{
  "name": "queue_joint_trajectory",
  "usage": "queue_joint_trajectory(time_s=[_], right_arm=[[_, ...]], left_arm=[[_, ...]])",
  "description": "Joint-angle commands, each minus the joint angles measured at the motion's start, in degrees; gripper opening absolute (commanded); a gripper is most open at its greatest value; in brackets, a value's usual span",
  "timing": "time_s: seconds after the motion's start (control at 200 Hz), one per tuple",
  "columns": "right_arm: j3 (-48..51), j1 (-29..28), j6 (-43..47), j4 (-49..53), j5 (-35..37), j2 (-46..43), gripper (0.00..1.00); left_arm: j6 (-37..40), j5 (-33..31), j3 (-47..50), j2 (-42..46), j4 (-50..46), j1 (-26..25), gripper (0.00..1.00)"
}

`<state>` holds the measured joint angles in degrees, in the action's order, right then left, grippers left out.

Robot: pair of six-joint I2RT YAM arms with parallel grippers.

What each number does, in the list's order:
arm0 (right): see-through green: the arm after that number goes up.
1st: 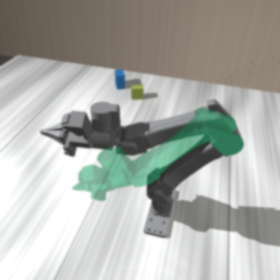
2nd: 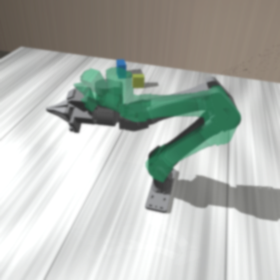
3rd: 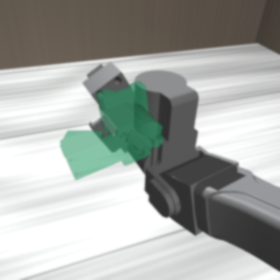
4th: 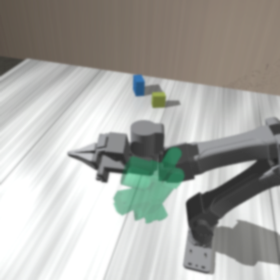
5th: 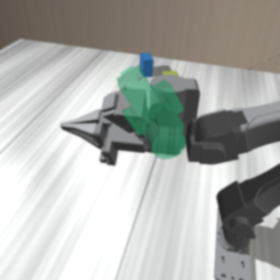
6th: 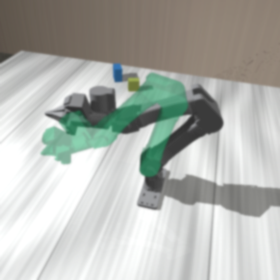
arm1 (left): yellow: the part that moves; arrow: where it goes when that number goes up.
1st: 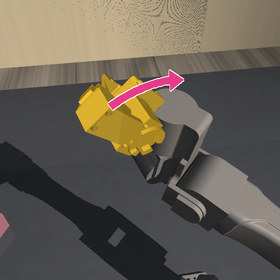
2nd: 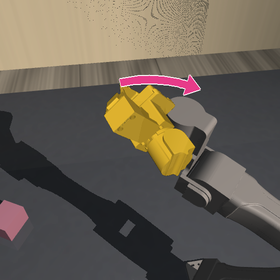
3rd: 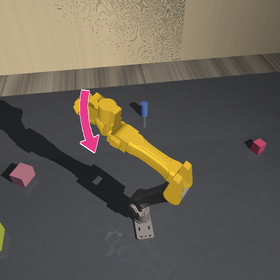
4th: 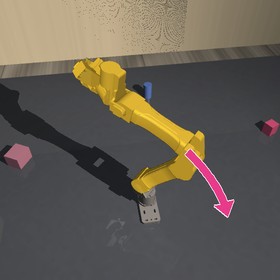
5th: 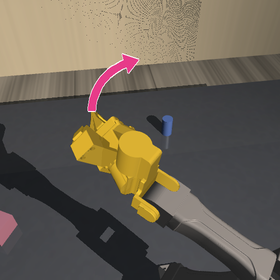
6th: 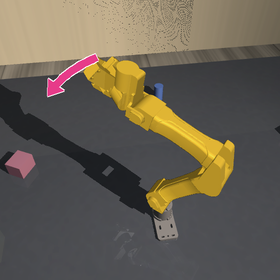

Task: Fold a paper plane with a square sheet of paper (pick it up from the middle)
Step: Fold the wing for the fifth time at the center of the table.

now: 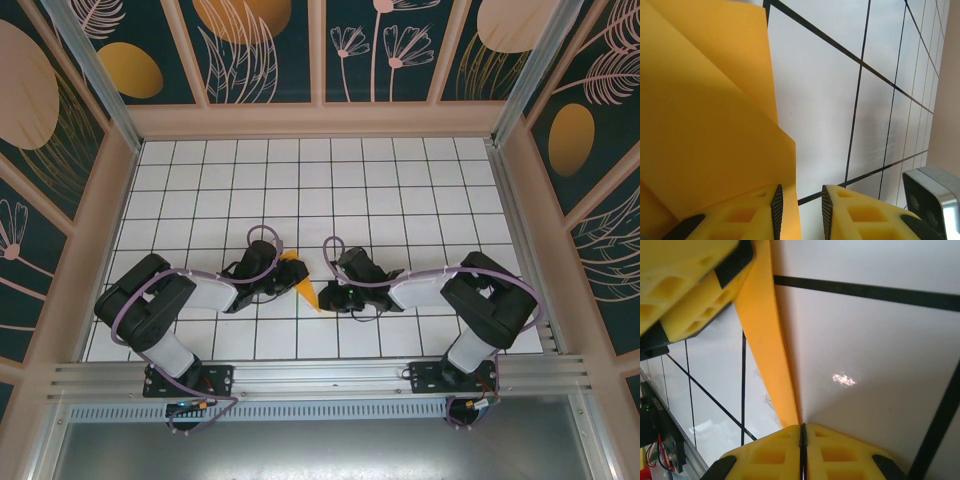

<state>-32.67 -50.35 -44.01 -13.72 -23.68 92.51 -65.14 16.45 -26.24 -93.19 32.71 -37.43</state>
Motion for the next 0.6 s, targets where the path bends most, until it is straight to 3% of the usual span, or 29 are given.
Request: queue_joint_trajectory(time_s=[0.0,0.215,0.455,0.59], right_arm=[[2.3,-0.7,-0.8,4.9,-1.3,0.9,0.11],[2.5,-1.3,-0.7,7.5,-0.1,2.9,0.06],[-4.2,-1.0,2.4,12.9,5.6,-5.3,0.12],[-5.0,0.7,2.0,7.7,2.0,-7.1,0.12]], left_arm=[[1.2,-4.1,0.4,-2.0,-5.9,0.9,0.29],[1.3,-3.9,0.2,-2.1,-5.9,0.8,0.29],[1.5,-3.7,0.2,-1.8,-6.1,0.9,0.29],[1.5,-3.7,0.2,-1.7,-6.2,0.9,0.29]])
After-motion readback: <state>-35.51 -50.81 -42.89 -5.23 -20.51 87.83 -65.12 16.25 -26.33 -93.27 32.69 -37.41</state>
